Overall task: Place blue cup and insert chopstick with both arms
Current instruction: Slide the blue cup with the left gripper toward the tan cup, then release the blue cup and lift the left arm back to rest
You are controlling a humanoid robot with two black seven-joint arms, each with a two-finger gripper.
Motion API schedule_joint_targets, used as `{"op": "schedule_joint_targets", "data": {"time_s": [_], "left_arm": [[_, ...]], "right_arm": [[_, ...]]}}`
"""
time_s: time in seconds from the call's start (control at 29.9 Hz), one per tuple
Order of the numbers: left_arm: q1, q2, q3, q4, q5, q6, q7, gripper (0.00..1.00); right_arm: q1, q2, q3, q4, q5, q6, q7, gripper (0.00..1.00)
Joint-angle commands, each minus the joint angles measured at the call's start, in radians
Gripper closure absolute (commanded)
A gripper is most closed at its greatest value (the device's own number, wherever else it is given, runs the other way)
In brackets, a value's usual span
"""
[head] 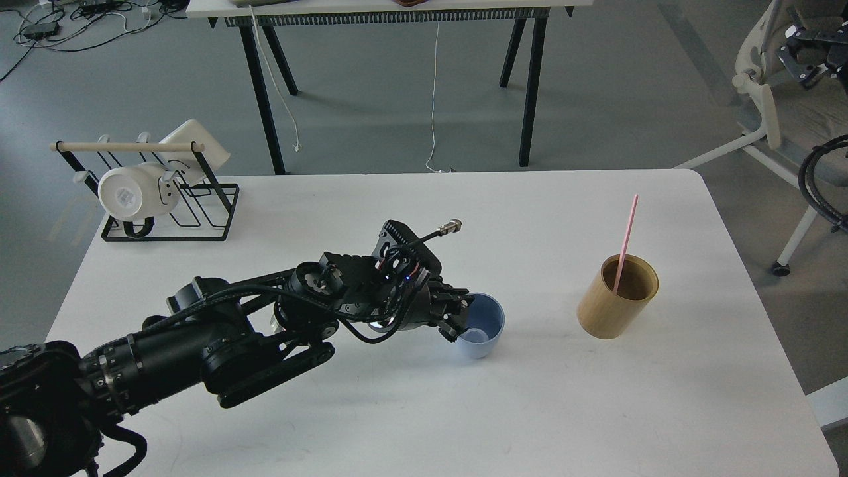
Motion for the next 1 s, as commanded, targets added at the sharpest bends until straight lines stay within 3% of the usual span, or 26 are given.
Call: {"op": "schedule_joint_targets", "data": {"time_s": [0.0,0.27,0.3,0.4,0.7,0.87,0.97], "left_arm": [[-0.002,0.000,-0.003,-0.004,0.000,0.000,-0.001,0.82],[-0.012,0.023,-0.087,-0.039,0.000,0.000,-0.019,0.51],[-0.012,0.029,-0.146,-0.042,0.000,0.000,-0.021,0.42],[-0.005,0.026,-0.350,-0.036,-0.071,0.000,-0.019,0.00],[0.000,0.112,-0.665,-0.032,-0.581,0.000,-0.025,0.00],[-0.017,0.176,-0.820,0.009,-0.897,0.000,-0.028,0.00],[-0.022,0.198,-0.852,0.037,-1.135,0.000,-0.053,0.00]], "right_arm": [[0.000,-0.001,0.000,0.001,0.000,0.000,0.000,0.01],[-0.008,-0.024,-0.018,0.010,0.000,0.000,-0.001,0.01],[-0.014,-0.028,-0.029,0.023,-0.005,0.000,-0.001,0.01],[-0.032,-0.047,-0.092,0.091,-0.015,0.000,0.000,0.01],[-0.032,-0.168,-0.126,0.160,-0.146,0.000,0.000,0.01],[-0.060,-0.225,-0.126,0.281,-0.308,0.000,0.002,0.01],[-0.062,-0.246,-0.127,0.359,-0.423,0.000,0.000,0.02]]}}
